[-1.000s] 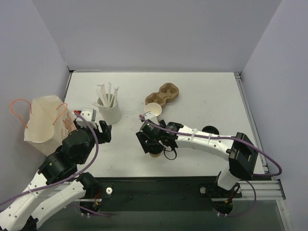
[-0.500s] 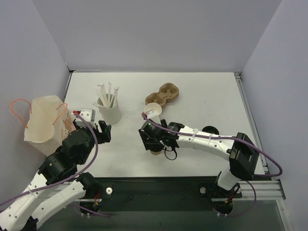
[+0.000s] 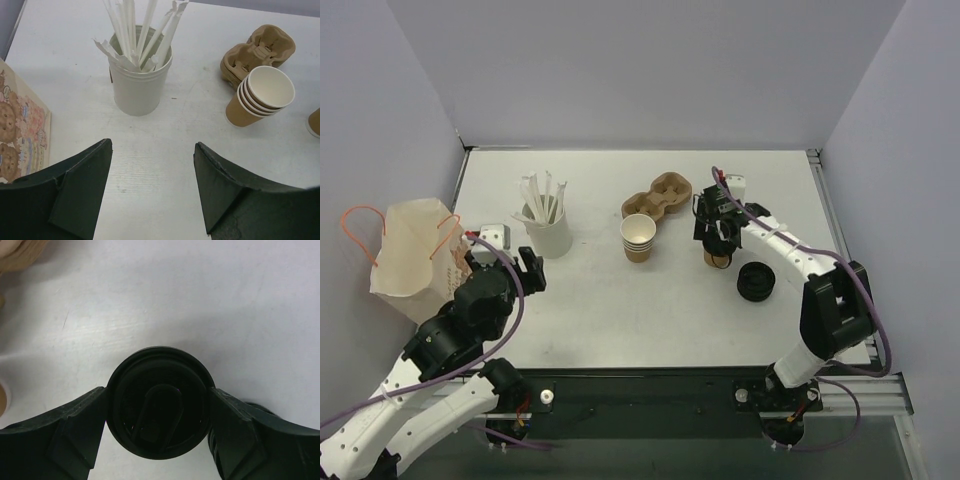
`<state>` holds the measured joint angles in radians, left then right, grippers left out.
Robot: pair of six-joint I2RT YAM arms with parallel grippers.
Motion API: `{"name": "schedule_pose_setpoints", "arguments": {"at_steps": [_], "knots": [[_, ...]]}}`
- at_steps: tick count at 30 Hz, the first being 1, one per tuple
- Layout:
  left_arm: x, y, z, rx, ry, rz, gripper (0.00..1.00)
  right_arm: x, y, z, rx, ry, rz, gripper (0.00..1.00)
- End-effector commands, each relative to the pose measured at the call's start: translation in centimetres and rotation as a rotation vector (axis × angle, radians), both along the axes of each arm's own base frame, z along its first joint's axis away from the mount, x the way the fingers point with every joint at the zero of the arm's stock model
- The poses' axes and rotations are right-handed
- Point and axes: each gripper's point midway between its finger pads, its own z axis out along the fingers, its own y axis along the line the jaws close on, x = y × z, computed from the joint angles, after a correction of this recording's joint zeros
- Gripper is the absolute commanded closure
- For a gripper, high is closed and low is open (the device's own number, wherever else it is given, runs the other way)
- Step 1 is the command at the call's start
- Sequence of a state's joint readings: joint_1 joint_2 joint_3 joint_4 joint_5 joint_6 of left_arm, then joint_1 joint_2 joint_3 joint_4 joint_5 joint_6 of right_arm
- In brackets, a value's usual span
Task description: Pack the takeout coffee
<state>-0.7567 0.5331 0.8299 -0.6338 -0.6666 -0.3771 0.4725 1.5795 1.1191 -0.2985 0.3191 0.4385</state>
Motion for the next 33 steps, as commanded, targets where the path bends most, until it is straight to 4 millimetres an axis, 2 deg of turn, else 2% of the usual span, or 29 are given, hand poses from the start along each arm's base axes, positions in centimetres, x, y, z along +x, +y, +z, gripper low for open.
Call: {"name": "schedule_pose_setpoints", "arguments": {"at_steps": [1, 8, 12, 13, 19, 22, 24, 27, 30, 31, 33], "knots": [[0.0, 2.0, 2.2, -0.051, -0.048, 0.122, 0.24, 1.4, -2.5, -1.5, -0.025, 0.107, -0.008, 0.22], [0.3, 3.6, 3.5, -0.01, -0.059, 0.213, 0.24, 3.5, -3.9, -0.1, -0.002, 0.088, -0.037, 0.09], [0.4, 3.9, 4.1, -0.002, -0.05, 0.236, 0.24, 3.5, -4.5, 1.0, 0.018, 0.066, -0.058, 0.04], [0.4, 3.9, 4.3, -0.001, -0.051, 0.239, 0.24, 3.5, -4.6, 1.5, 0.019, 0.056, -0.056, 0.0], [0.7, 5.8, 6.5, 0.05, -0.076, 0.375, 0.25, 3.3, -4.2, 5.3, 0.057, -0.028, -0.012, 0.0], [1.0, 6.8, 7.5, 0.078, -0.093, 0.451, 0.25, 2.4, -3.8, 7.4, 0.092, -0.059, 0.023, 0.0], [1.2, 7.2, 8.1, 0.084, -0.099, 0.483, 0.25, 1.6, -3.6, 7.7, 0.101, -0.045, 0.048, 0.0], [1.9, 7.7, 7.9, 0.127, -0.074, 0.525, 0.25, 0.4, -3.6, 8.4, 0.112, -0.039, 0.075, 0.01], [2.4, 9.6, 7.9, 0.157, -0.037, 0.613, 0.25, -1.7, -2.8, 8.4, 0.159, -0.014, 0.116, 0.03], [2.8, 11.0, 8.1, 0.143, -0.019, 0.663, 0.25, -2.7, -2.5, 8.6, 0.179, -0.021, 0.134, 0.03], [3.4, 12.2, 7.9, 0.114, 0.011, 0.685, 0.25, -4.0, -2.1, 8.5, 0.183, -0.026, 0.158, 0.03]]}}
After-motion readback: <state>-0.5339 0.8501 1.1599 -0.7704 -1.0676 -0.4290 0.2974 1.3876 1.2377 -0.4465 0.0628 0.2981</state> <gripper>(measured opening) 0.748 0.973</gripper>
